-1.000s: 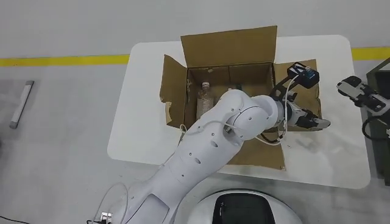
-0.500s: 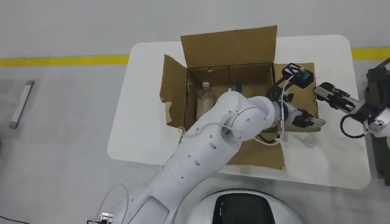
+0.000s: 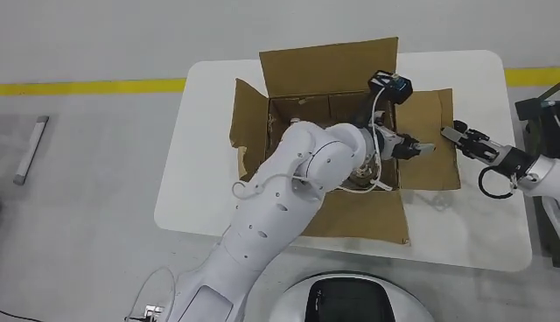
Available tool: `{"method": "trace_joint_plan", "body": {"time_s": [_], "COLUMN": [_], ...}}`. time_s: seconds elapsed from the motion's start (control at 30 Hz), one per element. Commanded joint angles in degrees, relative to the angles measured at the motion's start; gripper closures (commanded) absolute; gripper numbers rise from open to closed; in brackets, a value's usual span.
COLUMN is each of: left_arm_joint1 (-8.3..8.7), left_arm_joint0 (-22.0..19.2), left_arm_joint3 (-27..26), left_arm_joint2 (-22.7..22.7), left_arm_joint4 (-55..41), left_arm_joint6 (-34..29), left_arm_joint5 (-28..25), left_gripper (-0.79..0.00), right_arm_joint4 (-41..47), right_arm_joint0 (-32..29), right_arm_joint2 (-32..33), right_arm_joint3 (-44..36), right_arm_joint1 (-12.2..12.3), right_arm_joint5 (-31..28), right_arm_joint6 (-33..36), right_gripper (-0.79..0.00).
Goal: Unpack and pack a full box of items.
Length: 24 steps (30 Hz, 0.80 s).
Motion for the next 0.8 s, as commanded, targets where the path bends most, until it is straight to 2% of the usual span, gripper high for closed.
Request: {"method": "trace_joint_plan", "body": {"time_s": [0.0,0.2,0.27,0.37,0.53,0.77], "left_arm_joint1": [0.82,2.76,3.18,3.38,3.05,3.05], "left_arm_joint0": [0.89,3.37,3.51,4.35,5.15,5.15], "left_arm_joint3": [-0.91,-0.79,-0.24,0.85,2.58,2.58], "left_arm_joint2": [-2.21,-4.95,-3.89,-3.07,-1.89,-1.89], "left_arm_joint4": [3.93,18.12,24.86,29.8,32.47,32.47], "left_arm_joint6": [-2.18,-9.81,-11.85,-13.7,-15.54,-15.54], "left_arm_joint5": [2.29,7.46,7.65,9.02,11.21,11.21], "left_gripper": [-0.785,-0.785,-0.785,-0.785,-0.785,-0.785], "right_arm_joint4": [-0.22,-1.38,-1.76,-2.58,-3.91,-3.39], "right_arm_joint0": [-0.36,-1.65,-2.16,-2.82,-3.53,-3.98], "right_arm_joint2": [0.27,1.45,1.89,2.39,2.87,2.93], "right_arm_joint3": [-0.43,-2.6,-3.57,-4.63,-6.23,-7.06], "right_arm_joint1": [0.02,0.16,0.23,0.31,0.4,0.37], "right_arm_joint5": [-0.11,-0.24,-0.28,-0.26,-0.09,-0.23], "right_arm_joint6": [-0.45,-1.45,-1.51,-1.68,-2.07,-2.57], "right_gripper": [0.0,0.0,0.0,0.0,0.0,0.0]}}
